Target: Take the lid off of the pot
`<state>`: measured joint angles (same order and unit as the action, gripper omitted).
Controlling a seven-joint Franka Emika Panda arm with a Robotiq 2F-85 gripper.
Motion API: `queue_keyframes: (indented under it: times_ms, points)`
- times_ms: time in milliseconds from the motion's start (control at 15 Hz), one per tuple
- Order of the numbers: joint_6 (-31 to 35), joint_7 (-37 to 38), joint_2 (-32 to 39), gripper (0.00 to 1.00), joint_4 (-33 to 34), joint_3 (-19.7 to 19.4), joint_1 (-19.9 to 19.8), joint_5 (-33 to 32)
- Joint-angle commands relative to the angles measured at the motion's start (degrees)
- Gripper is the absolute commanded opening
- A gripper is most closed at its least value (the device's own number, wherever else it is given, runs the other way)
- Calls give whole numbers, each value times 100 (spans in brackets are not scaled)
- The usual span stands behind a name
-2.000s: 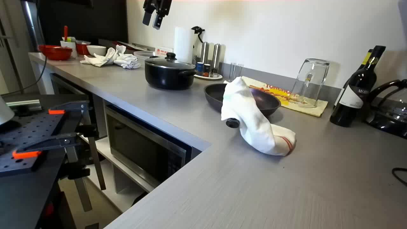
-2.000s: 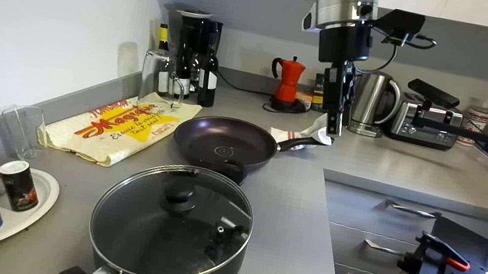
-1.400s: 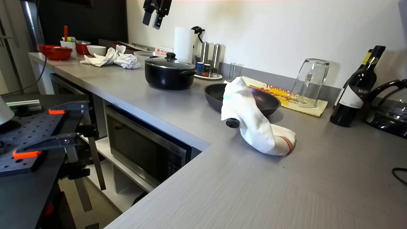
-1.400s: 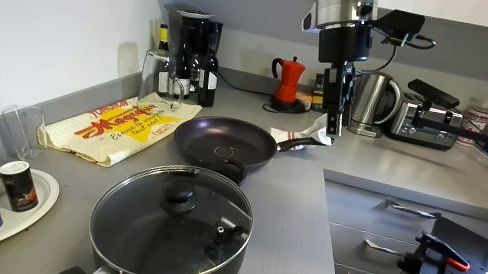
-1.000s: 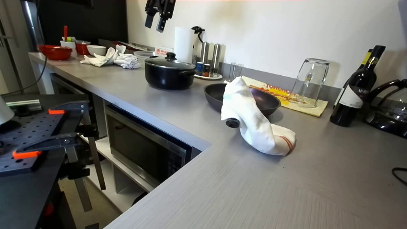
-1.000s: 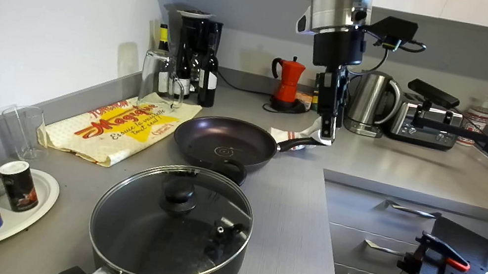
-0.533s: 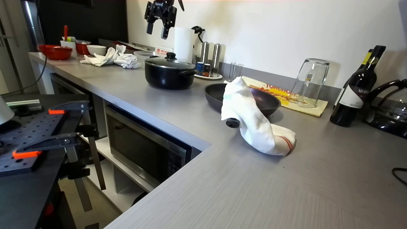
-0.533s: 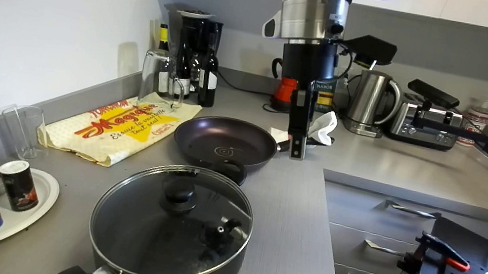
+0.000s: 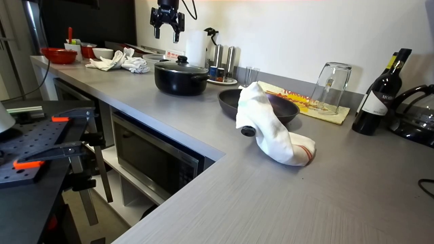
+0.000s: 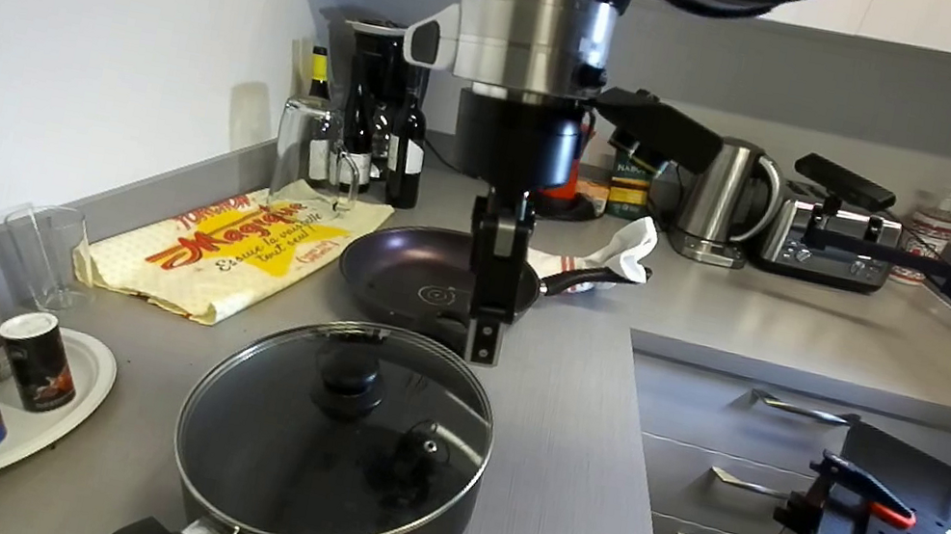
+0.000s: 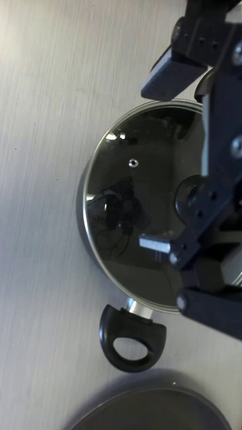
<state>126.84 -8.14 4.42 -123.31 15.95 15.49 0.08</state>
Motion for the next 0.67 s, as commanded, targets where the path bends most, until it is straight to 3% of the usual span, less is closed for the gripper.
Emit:
queue_keyframes:
  times_ms: [0, 600]
  points:
    - [404, -300, 614, 100, 456, 42, 63, -257]
    - [737, -828, 1711, 100, 1250, 152, 118, -324]
